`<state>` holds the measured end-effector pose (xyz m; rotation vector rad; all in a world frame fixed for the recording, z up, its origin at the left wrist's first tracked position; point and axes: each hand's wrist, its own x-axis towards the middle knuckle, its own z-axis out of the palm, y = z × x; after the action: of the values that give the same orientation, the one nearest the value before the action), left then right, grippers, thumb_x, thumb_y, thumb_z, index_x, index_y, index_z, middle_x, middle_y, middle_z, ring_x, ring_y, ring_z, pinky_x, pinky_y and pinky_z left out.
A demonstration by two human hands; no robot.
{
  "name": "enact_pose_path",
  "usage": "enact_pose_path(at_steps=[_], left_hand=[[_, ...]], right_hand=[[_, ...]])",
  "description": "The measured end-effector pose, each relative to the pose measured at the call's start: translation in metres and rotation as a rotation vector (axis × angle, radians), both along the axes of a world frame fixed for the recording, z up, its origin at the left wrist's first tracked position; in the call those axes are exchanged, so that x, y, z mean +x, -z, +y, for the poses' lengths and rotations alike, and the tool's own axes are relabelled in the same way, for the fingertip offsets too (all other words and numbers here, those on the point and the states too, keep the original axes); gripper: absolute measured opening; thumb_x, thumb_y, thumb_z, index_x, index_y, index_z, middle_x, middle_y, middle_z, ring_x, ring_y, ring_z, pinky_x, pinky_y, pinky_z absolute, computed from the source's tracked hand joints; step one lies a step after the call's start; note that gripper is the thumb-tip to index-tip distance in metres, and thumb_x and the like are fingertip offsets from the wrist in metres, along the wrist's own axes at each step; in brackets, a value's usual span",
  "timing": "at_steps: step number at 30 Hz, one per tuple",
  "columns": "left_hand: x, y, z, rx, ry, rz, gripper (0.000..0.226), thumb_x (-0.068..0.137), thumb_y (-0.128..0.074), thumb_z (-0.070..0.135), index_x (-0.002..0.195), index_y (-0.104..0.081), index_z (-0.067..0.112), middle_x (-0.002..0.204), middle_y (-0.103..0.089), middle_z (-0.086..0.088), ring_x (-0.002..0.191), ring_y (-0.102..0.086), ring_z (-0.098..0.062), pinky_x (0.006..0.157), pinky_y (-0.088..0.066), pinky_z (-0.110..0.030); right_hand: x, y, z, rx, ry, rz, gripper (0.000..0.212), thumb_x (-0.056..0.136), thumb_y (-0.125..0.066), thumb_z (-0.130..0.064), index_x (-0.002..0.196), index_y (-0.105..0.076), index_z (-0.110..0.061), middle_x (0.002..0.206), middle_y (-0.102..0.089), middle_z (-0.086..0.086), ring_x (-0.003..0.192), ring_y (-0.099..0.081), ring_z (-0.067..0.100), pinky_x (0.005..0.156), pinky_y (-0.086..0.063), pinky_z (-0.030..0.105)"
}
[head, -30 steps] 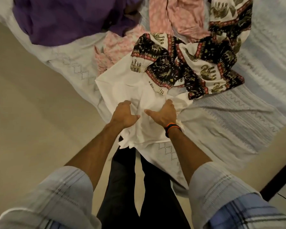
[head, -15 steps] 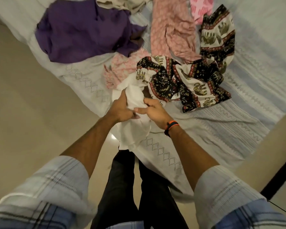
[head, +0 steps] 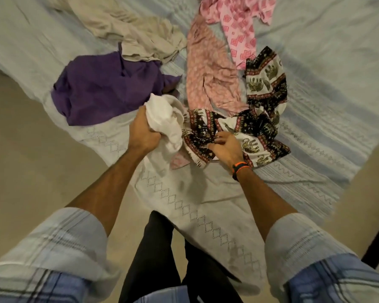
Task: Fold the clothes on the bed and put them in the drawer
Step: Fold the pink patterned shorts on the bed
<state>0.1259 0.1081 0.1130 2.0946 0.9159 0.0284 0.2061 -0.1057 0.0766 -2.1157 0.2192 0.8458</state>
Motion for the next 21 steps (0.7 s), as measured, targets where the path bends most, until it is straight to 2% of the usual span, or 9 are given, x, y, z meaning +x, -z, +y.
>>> enact_pose_path(at_steps=[2,5,8,10,12,14,16,19,21], left_hand=[[0.019,0.011,0.011,0.014,-0.015,0.036,0.062,0.073,-0.07,-0.001,0.129,-0.047,0.006,0.119,-0.06,-0.007,0.107,-0.057,-0.022,0.079,-0.04,-0.025],[0.048,0.035,0.037,0.067,-0.013,0.181,0.062,0.073,-0.078,0.012,0.127,-0.048,0.003,0.12,-0.061,-0.016,0.112,-0.058,-0.035,0.083,-0.045,-0.033],[0.069,0.059,0.067,0.106,0.032,0.318,0.072,0.068,-0.086,0.032,0.123,-0.052,0.001,0.127,-0.057,-0.02,0.117,-0.054,-0.038,0.093,-0.044,-0.039],[0.081,0.074,0.086,0.152,0.032,0.339,0.077,0.06,-0.089,0.043,0.12,-0.057,0.007,0.143,-0.041,-0.02,0.129,-0.042,-0.038,0.103,-0.038,-0.042],[0.088,0.083,0.099,0.162,0.01,0.346,0.08,0.054,-0.09,0.05,0.121,-0.058,0.018,0.158,-0.011,-0.016,0.144,-0.016,-0.038,0.114,-0.026,-0.054],[0.101,0.094,0.114,0.122,0.039,0.373,0.088,0.051,-0.09,0.055,0.127,-0.056,0.025,0.162,0.01,-0.012,0.148,0.003,-0.037,0.116,-0.015,-0.061],[0.11,0.108,0.129,0.055,0.106,0.451,0.102,0.049,-0.088,0.061,0.138,-0.048,0.031,0.162,0.015,-0.012,0.149,0.009,-0.035,0.12,-0.009,-0.056],[0.123,0.132,0.146,-0.146,0.132,0.491,0.119,0.039,-0.09,0.062,0.144,-0.043,0.03,0.163,-0.002,-0.01,0.149,-0.004,-0.032,0.121,-0.018,-0.044],[0.125,0.144,0.147,-0.182,0.144,0.482,0.119,0.044,-0.092,0.056,0.146,-0.041,0.024,0.16,-0.02,-0.008,0.147,-0.015,-0.03,0.12,-0.021,-0.04]], right_hand=[[0.012,0.009,0.003,-0.122,-0.061,-0.058,0.067,0.077,-0.077,-0.023,0.136,-0.048,-0.012,0.127,-0.058,0.006,0.119,-0.056,0.027,0.103,-0.047,0.04],[0.028,0.027,0.008,-0.334,-0.089,-0.131,0.088,0.076,-0.075,-0.03,0.149,-0.031,-0.007,0.148,-0.034,0.02,0.134,-0.038,0.039,0.109,-0.04,0.05],[0.043,0.049,0.009,-0.49,-0.023,-0.07,0.107,0.076,-0.078,-0.042,0.156,-0.013,-0.014,0.161,-0.006,0.022,0.144,-0.017,0.047,0.112,-0.032,0.06],[0.053,0.064,0.01,-0.5,0.049,0.01,0.118,0.075,-0.081,-0.045,0.158,-0.002,-0.021,0.161,0.012,0.023,0.146,-0.008,0.051,0.114,-0.026,0.06],[0.061,0.07,0.015,-0.44,0.129,0.058,0.127,0.07,-0.086,-0.047,0.158,0.004,-0.028,0.16,0.02,0.025,0.145,-0.011,0.055,0.115,-0.028,0.056],[0.072,0.082,0.025,-0.379,0.204,0.091,0.134,0.064,-0.089,-0.049,0.157,0.005,-0.032,0.16,0.018,0.026,0.146,-0.012,0.052,0.116,-0.026,0.052],[0.079,0.091,0.035,-0.346,0.246,0.111,0.135,0.06,-0.09,-0.048,0.157,0.002,-0.034,0.16,0.01,0.026,0.147,-0.012,0.048,0.118,-0.023,0.051],[0.088,0.1,0.052,-0.311,0.306,0.079,0.117,0.065,-0.091,-0.038,0.156,-0.018,-0.031,0.156,-0.01,0.019,0.142,-0.027,0.041,0.115,-0.03,0.045],[0.09,0.104,0.065,-0.314,0.305,0.087,0.096,0.07,-0.088,-0.031,0.15,-0.035,-0.025,0.147,-0.025,0.016,0.132,-0.04,0.035,0.112,-0.034,0.038]])
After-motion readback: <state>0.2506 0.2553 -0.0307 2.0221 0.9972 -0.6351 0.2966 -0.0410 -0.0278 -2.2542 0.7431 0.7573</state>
